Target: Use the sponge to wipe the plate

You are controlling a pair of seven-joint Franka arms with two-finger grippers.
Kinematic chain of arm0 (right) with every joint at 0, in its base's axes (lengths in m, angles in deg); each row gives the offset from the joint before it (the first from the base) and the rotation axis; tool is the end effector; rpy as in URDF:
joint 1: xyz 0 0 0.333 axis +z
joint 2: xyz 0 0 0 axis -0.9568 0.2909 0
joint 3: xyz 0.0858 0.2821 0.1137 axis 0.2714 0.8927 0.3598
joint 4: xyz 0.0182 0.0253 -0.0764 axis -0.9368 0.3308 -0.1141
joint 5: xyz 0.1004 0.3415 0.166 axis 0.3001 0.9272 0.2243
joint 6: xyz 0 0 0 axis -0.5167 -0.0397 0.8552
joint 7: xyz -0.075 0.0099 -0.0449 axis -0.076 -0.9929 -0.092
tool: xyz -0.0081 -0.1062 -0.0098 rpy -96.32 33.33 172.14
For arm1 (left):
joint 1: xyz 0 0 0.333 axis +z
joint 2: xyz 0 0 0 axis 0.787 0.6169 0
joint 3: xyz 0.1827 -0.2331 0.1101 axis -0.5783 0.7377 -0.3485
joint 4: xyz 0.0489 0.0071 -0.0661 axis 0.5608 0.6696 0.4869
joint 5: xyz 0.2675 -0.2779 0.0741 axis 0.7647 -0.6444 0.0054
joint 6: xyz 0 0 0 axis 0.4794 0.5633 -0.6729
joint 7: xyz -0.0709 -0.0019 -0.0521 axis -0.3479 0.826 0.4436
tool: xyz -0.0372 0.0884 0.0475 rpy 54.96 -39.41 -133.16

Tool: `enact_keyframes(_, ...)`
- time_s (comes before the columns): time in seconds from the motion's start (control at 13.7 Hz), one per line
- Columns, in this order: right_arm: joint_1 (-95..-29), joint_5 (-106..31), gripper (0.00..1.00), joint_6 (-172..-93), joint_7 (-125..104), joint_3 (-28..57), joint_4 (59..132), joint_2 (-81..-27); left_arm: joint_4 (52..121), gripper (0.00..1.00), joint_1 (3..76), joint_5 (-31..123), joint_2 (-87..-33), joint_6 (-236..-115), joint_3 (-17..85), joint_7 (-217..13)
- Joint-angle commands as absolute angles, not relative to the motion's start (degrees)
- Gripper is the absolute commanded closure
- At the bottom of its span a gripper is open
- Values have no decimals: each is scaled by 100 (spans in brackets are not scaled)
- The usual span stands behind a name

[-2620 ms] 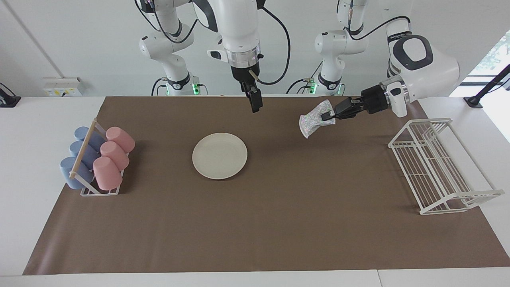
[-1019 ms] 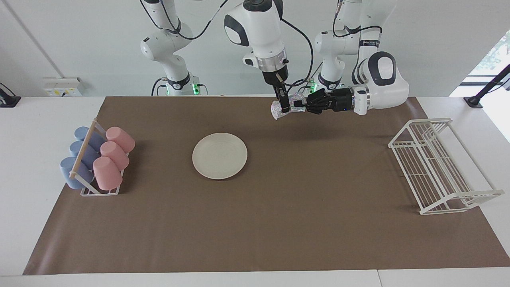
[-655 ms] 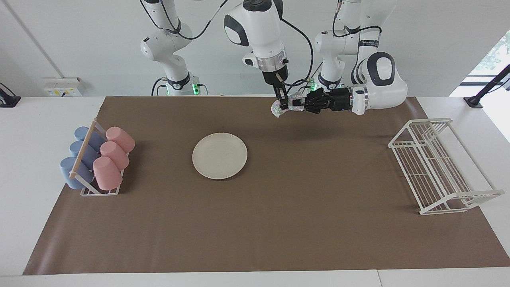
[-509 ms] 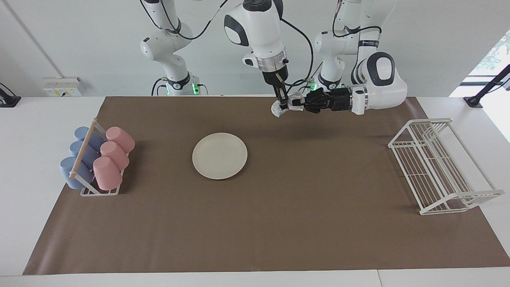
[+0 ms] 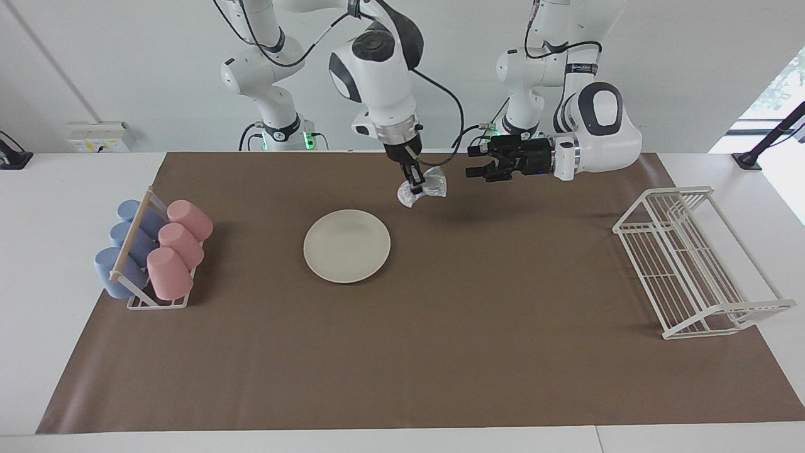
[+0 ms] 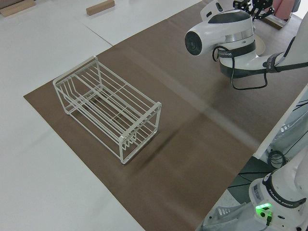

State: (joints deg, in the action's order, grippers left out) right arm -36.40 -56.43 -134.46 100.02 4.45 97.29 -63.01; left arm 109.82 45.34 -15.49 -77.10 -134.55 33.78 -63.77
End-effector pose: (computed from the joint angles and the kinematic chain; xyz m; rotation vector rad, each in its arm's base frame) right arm 0.4939 0.3480 0.4825 -2.3603 1.7637 0.1742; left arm 0.4594 -0.1697 0.4380 1.6951 0.1112 -0.2246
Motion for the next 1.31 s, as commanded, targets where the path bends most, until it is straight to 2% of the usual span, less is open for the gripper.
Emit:
enact_keyframes(0.0,-3741,-5534,100,-13924,9534,491,10429,-6408,11105,0,4426,-1655,-7848,-13552,3314,-6306)
enact_keyframes(0.22,-3942,-5533,100,-14908,9243,491,11397,-6478,11105,0,4426,-1602,-7831,-13727,3323,-6306)
enact_keyframes(0.58,-4285,-5525,100,-15025,8188,491,11714,-6259,11105,0,4452,-374,-7787,-14421,3332,-6323)
enact_keyframes(0.8,-4268,-5525,100,-15016,8187,491,11785,-6144,11088,0,4487,277,-7708,-14870,3323,-6332)
enact_keyframes(1.09,-4592,-5525,100,-15060,7407,483,12048,-6047,10877,0,4856,1638,-7568,-15055,3314,-6385)
enact_keyframes(1.24,-4908,-5534,100,-15497,6662,483,12303,-6047,10842,0,5119,2192,-7558,-15055,3314,-6359)
